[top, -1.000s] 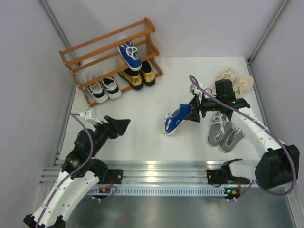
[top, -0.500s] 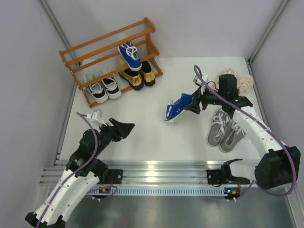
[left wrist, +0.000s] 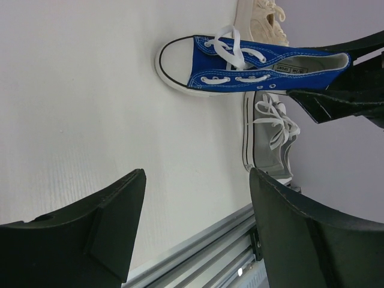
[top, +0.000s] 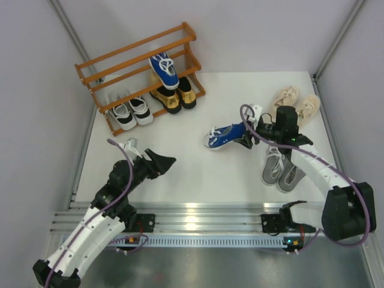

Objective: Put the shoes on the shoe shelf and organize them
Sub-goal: Place the shoe at the center of the board, then pick up the shoe at the center of the board.

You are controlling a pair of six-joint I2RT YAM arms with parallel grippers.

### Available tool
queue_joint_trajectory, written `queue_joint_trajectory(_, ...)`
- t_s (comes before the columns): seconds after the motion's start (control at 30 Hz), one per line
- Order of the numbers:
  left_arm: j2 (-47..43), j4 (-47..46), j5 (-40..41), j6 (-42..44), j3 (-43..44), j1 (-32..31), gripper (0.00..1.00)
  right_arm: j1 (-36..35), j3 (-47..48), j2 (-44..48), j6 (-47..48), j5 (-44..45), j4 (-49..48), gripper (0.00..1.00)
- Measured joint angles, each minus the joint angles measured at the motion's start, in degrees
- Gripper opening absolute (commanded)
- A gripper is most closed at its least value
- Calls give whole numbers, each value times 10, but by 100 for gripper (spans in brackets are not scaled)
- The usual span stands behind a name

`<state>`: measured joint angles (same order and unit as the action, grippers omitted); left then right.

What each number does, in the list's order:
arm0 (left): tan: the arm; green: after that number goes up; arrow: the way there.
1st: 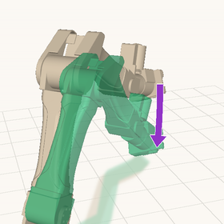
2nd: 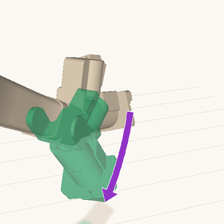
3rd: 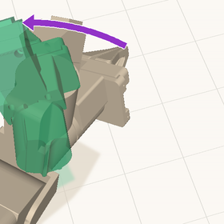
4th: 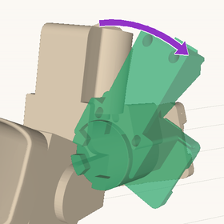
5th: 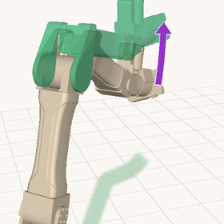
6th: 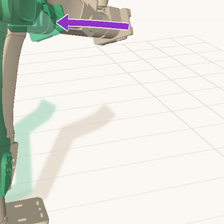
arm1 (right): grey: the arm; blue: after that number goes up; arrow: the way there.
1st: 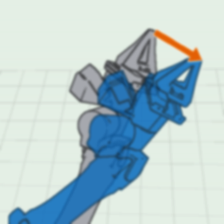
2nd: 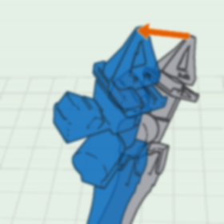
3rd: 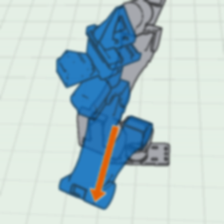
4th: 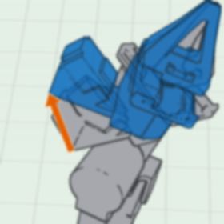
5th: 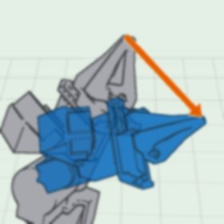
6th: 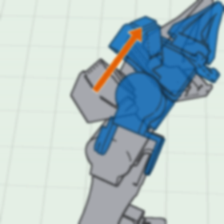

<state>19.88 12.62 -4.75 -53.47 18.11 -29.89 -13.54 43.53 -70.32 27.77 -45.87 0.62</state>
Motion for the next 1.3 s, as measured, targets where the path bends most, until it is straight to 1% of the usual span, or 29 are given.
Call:
queue_joint_trajectory(0.07,9,-5,-2,2,0,0,75,0,-16,12,50,-9,3,10)
queue_joint_trajectory(0.1,12,-7,-3,3,0,0,75,0,-22,15,73,-10,7,15)
queue_joint_trajectory(0.2,17,-14,-4,5,0,0,75,3,-30,14,145,-9,29,20)
queue_joint_trajectory(0.27,16,-19,-4,5,0,0,75,9,-22,-1,184,-2,47,22)
queue_joint_trajectory(0.37,13,-22,-4,7,0,0,75,9,-6,-62,227,25,74,31)
queue_joint_trajectory(0.4,10,-21,-4,7,0,0,75,9,-3,-84,235,41,80,41)
queue_joint_trajectory(0.43,6,-21,-4,7,0,0,75,11,-3,-113,243,61,91,46)
queue_joint_trajectory(0.47,0,-20,-3,7,0,0,75,12,-4,-133,247,78,102,55)
queue_joint_trajectory(0.53,-8,-20,-3,7,0,0,75,11,-4,-159,248,92,123,64)
queue_joint_trajectory(0.57,-11,-19,-3,7,0,0,75,9,-4,-164,248,94,133,71)
queue_joint_trajectory(0.6,-14,-19,-3,7,0,0,75,8,-4,-165,248,94,143,75)
queue_joint_trajectory(0.63,-17,-19,-3,7,0,0,75,7,-4,-165,250,94,155,83)
queue_joint_trajectory(0.67,-18,-19,-3,7,0,0,75,5,-4,-165,252,94,172,99)
queue_joint_trajectory(0.83,-23,-18,-3,8,0,0,75,-2,-2,-152,245,92,238,99)
queue_joint_trajectory(0.97,-31,-14,-2,11,0,0,75,4,14,-100,242,83,281,99)
queue_joint_trajectory(1.03,-37,-11,-1,12,0,0,75,10,19,-57,268,63,296,99)
queue_joint_trajectory(1.17,-48,-9,-1,12,0,0,75,21,20,4,392,11,358,99)
queue_joint_trajectory(1.2,-51,-8,-1,12,0,0,75,22,22,9,433,0,383,99)
queue_joint_trajectory(1.3,-62,-1,0,14,-1,0,75,23,37,-9,549,-19,470,95)
